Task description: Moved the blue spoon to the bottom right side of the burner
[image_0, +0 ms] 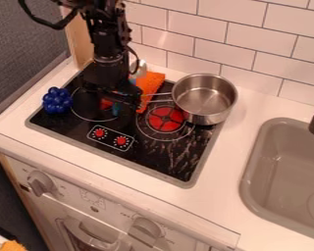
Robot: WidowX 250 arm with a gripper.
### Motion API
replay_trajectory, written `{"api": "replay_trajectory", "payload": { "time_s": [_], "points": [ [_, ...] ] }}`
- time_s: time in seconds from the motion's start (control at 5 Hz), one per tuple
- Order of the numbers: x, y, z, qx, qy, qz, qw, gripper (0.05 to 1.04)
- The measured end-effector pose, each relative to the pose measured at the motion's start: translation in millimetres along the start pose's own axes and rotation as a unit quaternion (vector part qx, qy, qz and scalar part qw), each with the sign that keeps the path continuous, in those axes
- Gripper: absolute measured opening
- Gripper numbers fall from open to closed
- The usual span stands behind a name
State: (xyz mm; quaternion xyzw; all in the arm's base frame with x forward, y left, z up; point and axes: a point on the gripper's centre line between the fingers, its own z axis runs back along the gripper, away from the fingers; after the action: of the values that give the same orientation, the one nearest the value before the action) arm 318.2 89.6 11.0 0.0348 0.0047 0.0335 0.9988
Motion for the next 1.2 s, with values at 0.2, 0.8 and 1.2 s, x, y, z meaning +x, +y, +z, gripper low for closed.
{"api": "replay_trajectory", "payload": {
  "time_s": [0.2, 0.8, 1.2],
  "points": [
    [5.2, 1.3, -1.5, 0.001, 0.002, 0.002, 1.0000, 0.946],
    [11.1, 4.2, -2.8, 0.007, 0.006, -0.001, 1.0000, 0.381],
    [0.2, 13.2, 51.6, -0.008, -0.051, 0.008, 0.9986, 0.381]
  ]
}}
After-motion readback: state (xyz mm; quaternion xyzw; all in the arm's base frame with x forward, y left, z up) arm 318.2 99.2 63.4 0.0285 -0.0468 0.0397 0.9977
